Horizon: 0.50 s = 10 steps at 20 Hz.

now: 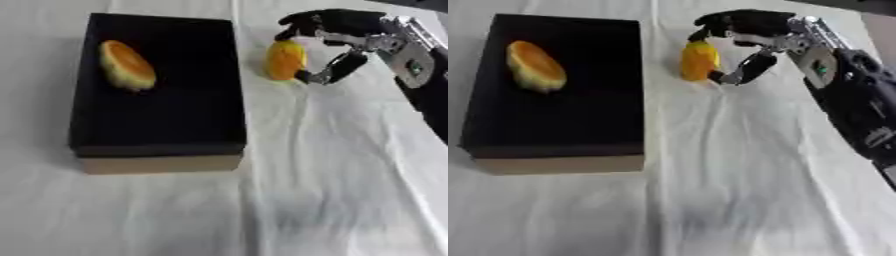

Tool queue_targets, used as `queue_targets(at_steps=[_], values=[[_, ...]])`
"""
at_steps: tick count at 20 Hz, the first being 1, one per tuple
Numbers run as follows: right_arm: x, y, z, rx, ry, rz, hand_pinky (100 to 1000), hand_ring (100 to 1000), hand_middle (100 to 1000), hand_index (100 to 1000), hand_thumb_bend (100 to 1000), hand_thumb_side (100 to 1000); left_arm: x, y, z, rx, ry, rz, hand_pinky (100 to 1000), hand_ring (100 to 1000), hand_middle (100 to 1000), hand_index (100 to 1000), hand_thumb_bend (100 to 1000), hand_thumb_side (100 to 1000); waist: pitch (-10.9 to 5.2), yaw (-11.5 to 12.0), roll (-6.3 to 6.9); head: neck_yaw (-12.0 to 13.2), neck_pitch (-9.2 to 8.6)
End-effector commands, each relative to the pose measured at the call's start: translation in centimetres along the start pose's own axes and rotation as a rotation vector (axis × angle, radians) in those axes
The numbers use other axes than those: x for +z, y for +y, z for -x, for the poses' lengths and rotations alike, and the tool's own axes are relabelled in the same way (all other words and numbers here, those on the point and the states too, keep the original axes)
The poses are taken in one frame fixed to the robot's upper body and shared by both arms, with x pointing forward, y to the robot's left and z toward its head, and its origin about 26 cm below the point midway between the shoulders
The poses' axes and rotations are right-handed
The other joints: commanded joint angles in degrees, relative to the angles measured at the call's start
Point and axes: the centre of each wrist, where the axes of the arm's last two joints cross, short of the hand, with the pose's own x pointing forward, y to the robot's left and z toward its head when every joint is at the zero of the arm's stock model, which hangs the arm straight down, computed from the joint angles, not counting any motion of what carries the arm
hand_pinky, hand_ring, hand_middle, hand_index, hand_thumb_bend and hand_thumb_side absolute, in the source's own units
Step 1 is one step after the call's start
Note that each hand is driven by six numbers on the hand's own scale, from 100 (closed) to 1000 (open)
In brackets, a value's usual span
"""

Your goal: Pick up objects on the table and place them in the box.

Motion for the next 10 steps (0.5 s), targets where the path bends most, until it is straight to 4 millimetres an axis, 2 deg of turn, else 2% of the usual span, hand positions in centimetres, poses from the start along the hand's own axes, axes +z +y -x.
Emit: queue_targets(at_steps=[1, 3, 4, 5, 7, 8, 10], values=[[0.21, -1.22, 0.16, 0.004, -0.010, -0.003, 960, 1000, 620, 882, 102, 391, -0.76, 0.27, -0.46, -0.004, -0.031, 0.005, 862, 911, 781, 882, 148, 533, -1.05, 0.1, 0.32, 0.3, -0.31], [0.11, -1.29, 0.10, -0.011, -0.009, -0.007, 957, 1000, 576, 860, 100, 323, -0.79, 0.22, -0.46, -0.001, -0.031, 0.005, 862, 911, 780, 882, 149, 531, -1.01, 0.2, 0.26, 0.4, -0.31], [0.11, -1.30, 0.11, -0.020, -0.003, -0.009, 953, 1000, 511, 828, 100, 253, -0.82, 0.21, -0.46, 0.000, -0.032, 0.005, 862, 911, 780, 882, 150, 531, -1.00, 0.3, 0.23, 0.4, -0.35], [0.12, -1.27, 0.14, -0.030, 0.006, -0.010, 950, 1000, 480, 809, 100, 223, -0.84, 0.20, -0.46, 0.000, -0.033, 0.004, 862, 911, 779, 882, 150, 530, -1.00, 0.3, 0.20, 0.4, -0.39], [0.17, -1.19, 0.19, -0.049, 0.027, -0.005, 932, 972, 378, 744, 100, 214, -0.83, 0.23, -0.46, 0.000, -0.033, 0.003, 862, 911, 778, 881, 150, 531, -1.02, 0.4, 0.18, 0.4, -0.48], [0.19, -1.17, 0.19, -0.057, 0.035, 0.002, 862, 868, 288, 678, 100, 200, -0.81, 0.24, -0.46, -0.001, -0.032, 0.002, 861, 909, 774, 881, 149, 531, -1.04, 0.4, 0.18, 0.5, -0.45], [0.18, -1.10, 0.13, -0.076, 0.041, 0.029, 792, 738, 227, 621, 100, 182, -0.80, 0.25, -0.46, 0.000, -0.031, 0.001, 861, 906, 771, 881, 149, 532, -1.10, 0.4, 0.18, 0.6, -0.35]])
